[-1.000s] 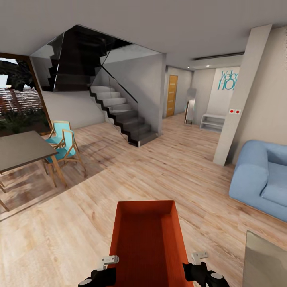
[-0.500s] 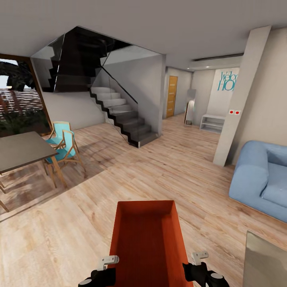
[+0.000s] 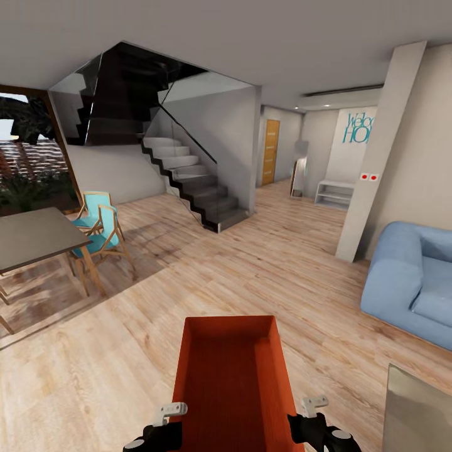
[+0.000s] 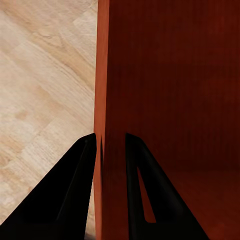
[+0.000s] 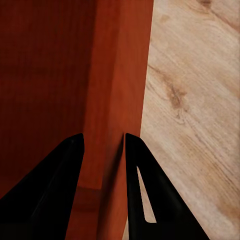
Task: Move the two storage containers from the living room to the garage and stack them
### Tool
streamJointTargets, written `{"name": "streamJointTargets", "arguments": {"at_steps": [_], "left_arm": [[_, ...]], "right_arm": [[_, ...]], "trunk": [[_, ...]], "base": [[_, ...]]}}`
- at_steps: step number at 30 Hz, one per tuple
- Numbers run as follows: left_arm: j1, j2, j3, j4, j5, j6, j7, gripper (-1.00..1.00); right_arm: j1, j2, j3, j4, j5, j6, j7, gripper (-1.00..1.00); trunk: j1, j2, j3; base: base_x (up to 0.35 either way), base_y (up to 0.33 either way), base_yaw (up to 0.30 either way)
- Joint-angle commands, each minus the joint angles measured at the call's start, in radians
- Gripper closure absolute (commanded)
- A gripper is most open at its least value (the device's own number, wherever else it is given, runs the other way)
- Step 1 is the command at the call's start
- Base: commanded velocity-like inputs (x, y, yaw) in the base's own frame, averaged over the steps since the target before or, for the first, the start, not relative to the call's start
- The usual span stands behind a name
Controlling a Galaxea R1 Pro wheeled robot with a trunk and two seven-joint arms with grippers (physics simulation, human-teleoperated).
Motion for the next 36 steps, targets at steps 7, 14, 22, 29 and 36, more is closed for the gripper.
{"name": "streamJointTargets", "arguments": {"at_steps": [7,14,22,29,36], "left_arm": [[-0.001,-0.001,0.011,-0.004,-0.009,-0.032,0.005,1.00],[-0.001,-0.002,0.011,-0.004,-0.009,-0.032,0.005,1.00],[-0.001,-0.003,0.011,-0.004,-0.009,-0.032,0.005,1.00],[-0.001,0.006,0.012,-0.004,-0.010,-0.032,0.005,1.00],[-0.001,0.005,0.012,-0.004,-0.010,-0.032,0.005,1.00]], "right_arm": [[0.000,0.001,-0.003,0.000,0.006,0.004,0.031,1.00],[0.000,0.001,-0.003,0.000,0.007,0.002,0.031,1.00],[0.000,0.001,-0.002,0.000,0.006,0.002,0.030,1.00],[0.000,0.001,-0.002,0.000,0.006,0.002,0.030,1.00],[0.000,0.001,-0.002,0.000,0.006,0.002,0.031,1.00]], "trunk": [[0.001,-0.002,0.003],[0.001,-0.002,0.003],[0.001,-0.002,0.004],[0.001,-0.002,0.004],[0.001,-0.002,0.004]], "base": [[0.000,0.000,0.000],[0.000,0.000,0.000],[0.000,0.000,0.000],[0.200,0.000,0.000],[0.328,0.000,0.000]]}}
